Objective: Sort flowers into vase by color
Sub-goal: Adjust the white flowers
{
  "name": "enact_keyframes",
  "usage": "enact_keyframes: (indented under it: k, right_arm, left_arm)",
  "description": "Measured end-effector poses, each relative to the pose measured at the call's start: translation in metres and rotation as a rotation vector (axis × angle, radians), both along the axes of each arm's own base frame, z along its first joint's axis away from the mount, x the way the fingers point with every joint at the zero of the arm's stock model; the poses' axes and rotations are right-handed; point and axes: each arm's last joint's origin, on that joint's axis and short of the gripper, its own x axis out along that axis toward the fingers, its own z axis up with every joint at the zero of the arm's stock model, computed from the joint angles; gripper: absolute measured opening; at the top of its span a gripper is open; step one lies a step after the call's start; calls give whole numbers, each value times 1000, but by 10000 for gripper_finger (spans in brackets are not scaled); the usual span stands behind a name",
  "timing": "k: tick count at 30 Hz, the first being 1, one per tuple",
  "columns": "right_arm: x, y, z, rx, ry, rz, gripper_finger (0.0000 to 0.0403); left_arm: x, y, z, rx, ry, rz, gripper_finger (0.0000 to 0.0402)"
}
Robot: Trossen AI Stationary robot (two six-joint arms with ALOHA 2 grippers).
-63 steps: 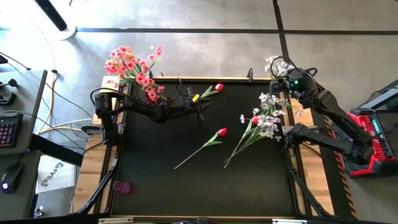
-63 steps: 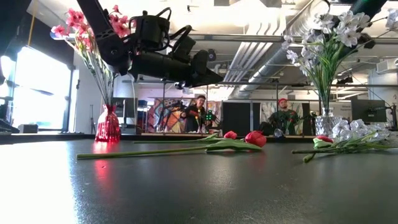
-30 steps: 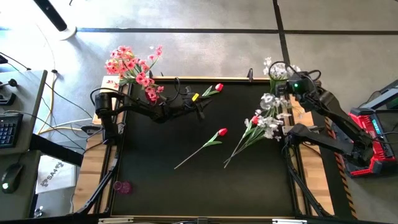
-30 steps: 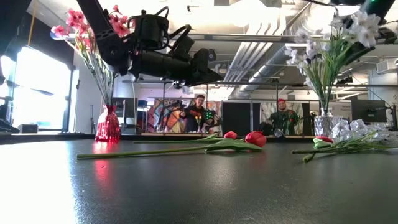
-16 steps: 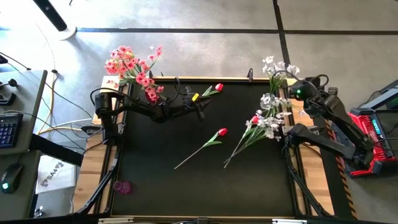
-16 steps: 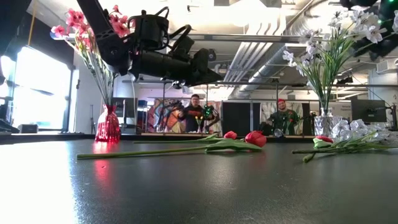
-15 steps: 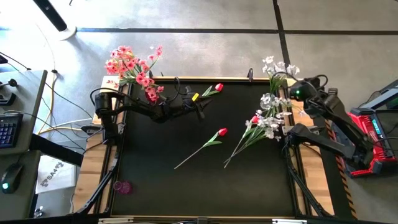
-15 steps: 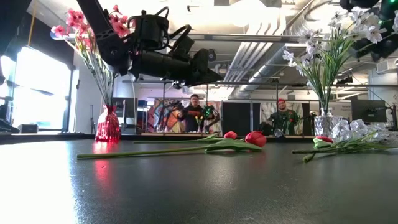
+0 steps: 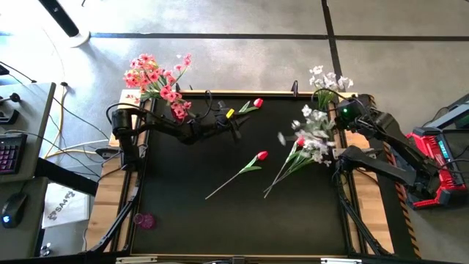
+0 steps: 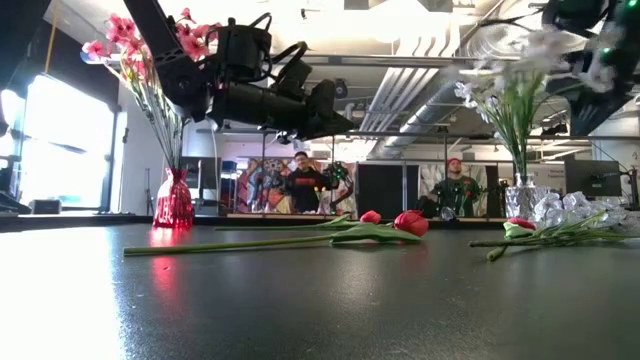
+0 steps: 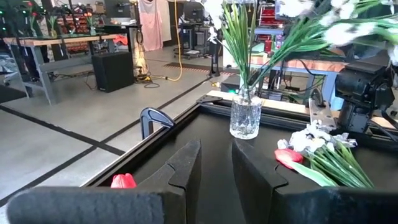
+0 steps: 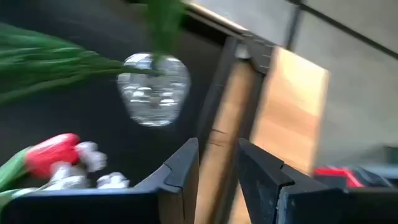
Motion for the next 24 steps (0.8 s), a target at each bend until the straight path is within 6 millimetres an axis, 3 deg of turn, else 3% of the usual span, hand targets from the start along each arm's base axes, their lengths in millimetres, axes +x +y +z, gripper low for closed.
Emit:
enact_keyframes:
  k: [19, 24]
  right_arm:
    - [3, 16, 7, 3, -344, 431, 94]
    - [8, 10, 13, -140, -264, 564, 94]
  left_arm:
    - [0, 0, 0, 9, 6, -1, 78]
    - [0, 0, 0, 20, 9, -1, 78]
